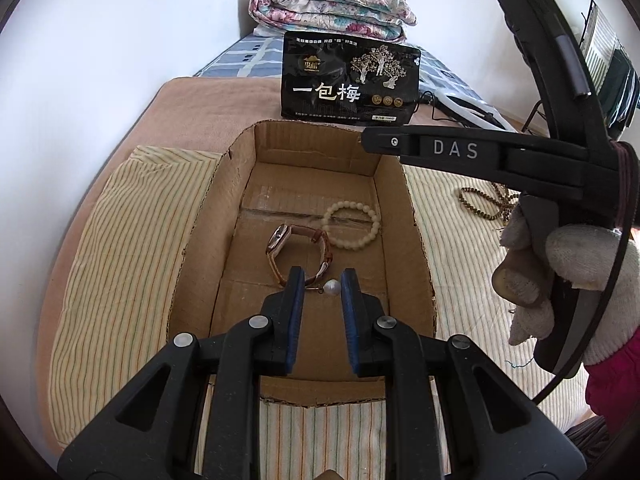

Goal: Organize jewelry
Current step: 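Open the left gripper releasing the pearl while the right gripper releases the bracelet into the box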

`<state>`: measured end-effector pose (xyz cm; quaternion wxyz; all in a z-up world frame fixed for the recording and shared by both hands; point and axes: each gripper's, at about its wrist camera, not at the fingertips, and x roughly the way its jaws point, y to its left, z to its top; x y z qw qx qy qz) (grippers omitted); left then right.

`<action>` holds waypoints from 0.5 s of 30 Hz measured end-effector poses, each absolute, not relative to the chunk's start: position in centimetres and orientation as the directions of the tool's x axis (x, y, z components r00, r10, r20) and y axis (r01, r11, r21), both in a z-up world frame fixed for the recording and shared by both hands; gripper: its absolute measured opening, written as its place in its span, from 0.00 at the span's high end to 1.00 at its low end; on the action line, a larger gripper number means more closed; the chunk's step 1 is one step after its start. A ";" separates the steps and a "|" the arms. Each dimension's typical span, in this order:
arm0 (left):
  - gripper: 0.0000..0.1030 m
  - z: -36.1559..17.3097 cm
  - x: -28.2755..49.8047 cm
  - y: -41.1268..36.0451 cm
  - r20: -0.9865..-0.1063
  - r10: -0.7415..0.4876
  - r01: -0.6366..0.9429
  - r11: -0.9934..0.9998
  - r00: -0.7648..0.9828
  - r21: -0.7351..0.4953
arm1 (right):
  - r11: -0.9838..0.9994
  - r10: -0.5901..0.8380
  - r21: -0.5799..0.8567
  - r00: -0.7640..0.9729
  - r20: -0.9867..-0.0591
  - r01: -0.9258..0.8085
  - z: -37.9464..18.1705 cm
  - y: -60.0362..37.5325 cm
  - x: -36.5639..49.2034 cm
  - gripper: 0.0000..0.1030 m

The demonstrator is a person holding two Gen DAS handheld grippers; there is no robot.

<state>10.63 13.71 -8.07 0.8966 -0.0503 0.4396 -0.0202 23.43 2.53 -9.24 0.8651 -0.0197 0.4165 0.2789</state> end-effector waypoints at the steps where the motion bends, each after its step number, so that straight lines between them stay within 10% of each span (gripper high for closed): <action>1: 0.59 -8.1 10.6 13.7 -0.787 -0.075 -0.013 0.994 0.612 -0.105 | 0.845 0.462 0.192 0.500 -0.732 -0.500 -9.2 2.6 23.4 0.55; 3: 0.47 -8.0 10.4 13.7 -0.781 -0.071 -0.019 0.994 0.621 -0.106 | 0.850 0.453 0.180 0.512 -0.729 -0.495 -9.0 2.7 23.2 0.43; 15: 0.47 -7.0 10.3 12.6 -0.769 -0.074 -0.017 0.994 0.635 -0.110 | 0.871 0.431 0.157 0.572 -0.698 -0.465 -6.9 0.8 22.5 0.13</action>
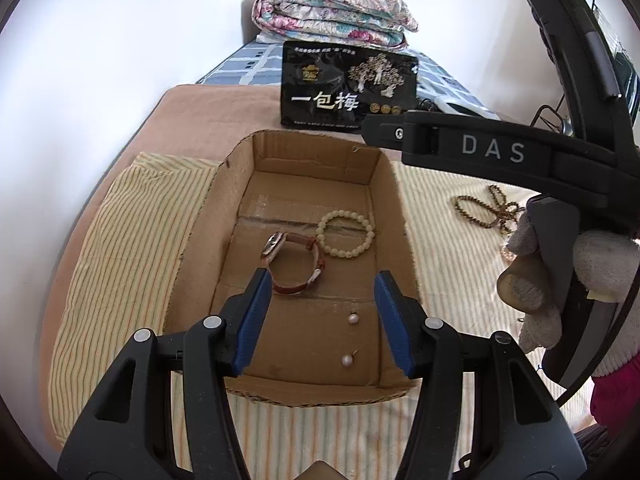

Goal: Organize jewelry
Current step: 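Open the left gripper releasing the pearl while the right gripper releases the bracelet into the box, then move the left tool to the pearl necklace while the right tool moves to the blue bangle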

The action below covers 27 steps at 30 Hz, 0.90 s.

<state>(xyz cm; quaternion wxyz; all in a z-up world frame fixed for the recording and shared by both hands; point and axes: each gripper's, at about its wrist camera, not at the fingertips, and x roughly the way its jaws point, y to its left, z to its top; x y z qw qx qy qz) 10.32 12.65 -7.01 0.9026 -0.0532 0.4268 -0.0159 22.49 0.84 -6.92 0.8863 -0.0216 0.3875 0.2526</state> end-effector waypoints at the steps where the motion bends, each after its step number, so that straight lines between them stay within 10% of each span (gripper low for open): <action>1: 0.47 -6.9 10.3 12.5 -0.767 -0.077 -0.013 0.994 0.637 -0.111 | 0.874 0.429 0.159 0.576 -0.696 -0.459 -6.8 0.5 22.6 0.13; 27: 0.47 -6.0 11.1 4.8 -0.731 -0.183 0.130 0.983 0.658 -0.129 | 0.959 0.244 0.027 0.771 -0.587 -0.283 -1.5 -12.0 18.1 0.00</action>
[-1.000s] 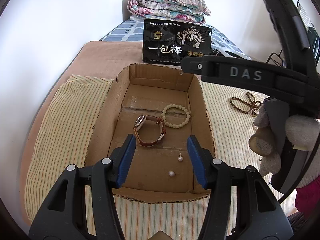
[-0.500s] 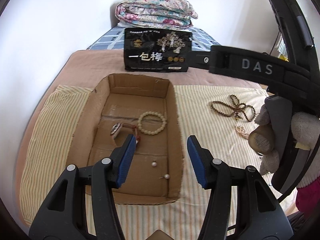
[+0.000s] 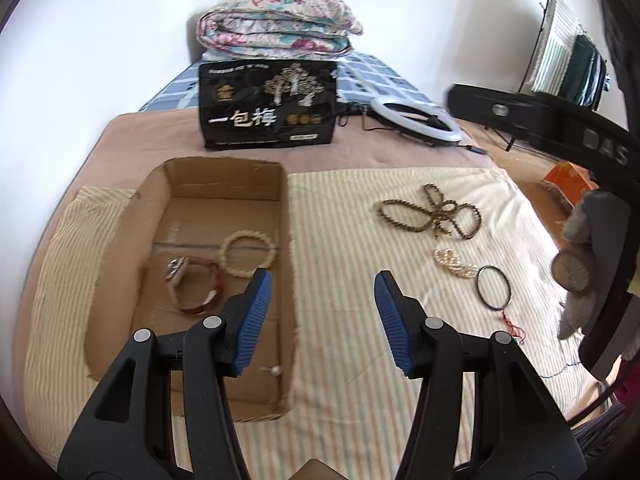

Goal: Organize jewelry
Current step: 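Move the left tool to the pearl necklace while the right tool moves to the blue bangle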

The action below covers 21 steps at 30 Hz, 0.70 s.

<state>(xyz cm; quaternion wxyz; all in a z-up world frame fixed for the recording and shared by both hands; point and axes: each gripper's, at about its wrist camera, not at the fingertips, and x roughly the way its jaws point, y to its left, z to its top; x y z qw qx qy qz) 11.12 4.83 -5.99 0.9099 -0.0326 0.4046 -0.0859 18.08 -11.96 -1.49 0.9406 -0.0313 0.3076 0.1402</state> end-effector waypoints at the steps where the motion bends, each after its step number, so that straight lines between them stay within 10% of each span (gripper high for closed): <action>1: 0.47 -6.0 11.2 4.4 -0.727 -0.184 0.141 0.983 0.662 -0.120 | 0.963 0.237 0.034 0.777 -0.583 -0.268 -1.3 -12.9 17.8 0.00; 21: 0.47 -7.7 13.7 -3.3 -0.765 -0.300 0.290 0.945 0.571 -0.153 | 0.996 0.076 0.019 0.694 -0.716 -0.091 -4.9 -27.9 12.7 0.00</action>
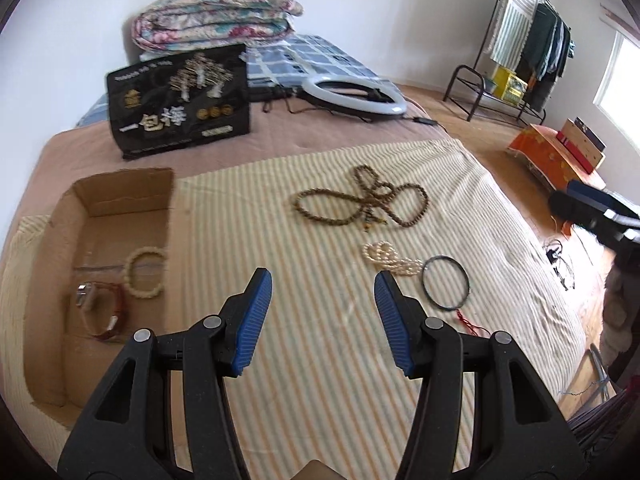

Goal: Organize jewelry
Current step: 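Move the left tool to the pearl necklace while the right tool moves to the blue bangle, then close the left gripper on the pearl necklace while the right gripper grasps the blue bangle rim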

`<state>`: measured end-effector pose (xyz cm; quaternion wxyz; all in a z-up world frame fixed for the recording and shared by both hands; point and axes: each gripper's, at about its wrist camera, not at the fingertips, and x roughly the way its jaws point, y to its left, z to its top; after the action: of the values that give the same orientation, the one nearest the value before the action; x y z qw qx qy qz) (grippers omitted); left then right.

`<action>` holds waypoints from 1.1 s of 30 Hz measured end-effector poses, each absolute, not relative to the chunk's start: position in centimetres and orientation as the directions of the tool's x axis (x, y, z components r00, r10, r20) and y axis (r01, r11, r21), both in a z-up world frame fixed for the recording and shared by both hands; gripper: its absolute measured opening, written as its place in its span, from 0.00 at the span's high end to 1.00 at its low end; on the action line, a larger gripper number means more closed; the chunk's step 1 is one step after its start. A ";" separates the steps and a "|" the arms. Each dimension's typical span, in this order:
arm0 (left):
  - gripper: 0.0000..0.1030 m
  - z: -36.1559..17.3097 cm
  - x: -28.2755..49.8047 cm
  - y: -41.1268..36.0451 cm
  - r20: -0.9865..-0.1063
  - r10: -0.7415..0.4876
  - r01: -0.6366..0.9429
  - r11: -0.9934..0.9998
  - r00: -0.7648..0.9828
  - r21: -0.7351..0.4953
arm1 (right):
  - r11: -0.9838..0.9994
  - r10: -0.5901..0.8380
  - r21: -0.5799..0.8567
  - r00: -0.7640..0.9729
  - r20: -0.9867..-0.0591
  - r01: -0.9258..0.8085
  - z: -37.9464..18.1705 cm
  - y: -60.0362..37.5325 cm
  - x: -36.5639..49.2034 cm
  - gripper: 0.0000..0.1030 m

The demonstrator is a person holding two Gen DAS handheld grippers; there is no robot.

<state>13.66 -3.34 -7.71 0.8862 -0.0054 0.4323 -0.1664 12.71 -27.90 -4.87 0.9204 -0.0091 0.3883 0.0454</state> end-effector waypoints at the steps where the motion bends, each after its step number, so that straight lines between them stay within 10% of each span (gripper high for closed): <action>1: 0.47 -7.9 13.8 -3.7 -0.768 -0.302 0.294 0.943 0.564 -0.155 | 0.997 0.069 0.018 0.684 -0.726 -0.081 -5.4 -28.6 12.7 0.00; 33: 0.47 -16.3 21.4 -11.3 -0.865 -0.351 0.267 0.927 0.359 -0.265 | 0.969 0.117 -0.022 0.537 -0.835 -0.247 -16.3 -27.2 13.7 0.01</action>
<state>21.42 -11.26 -16.29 0.8235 -0.0393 0.5341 -0.1874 13.70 -27.16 -16.25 0.8739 -0.0687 0.4698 0.1041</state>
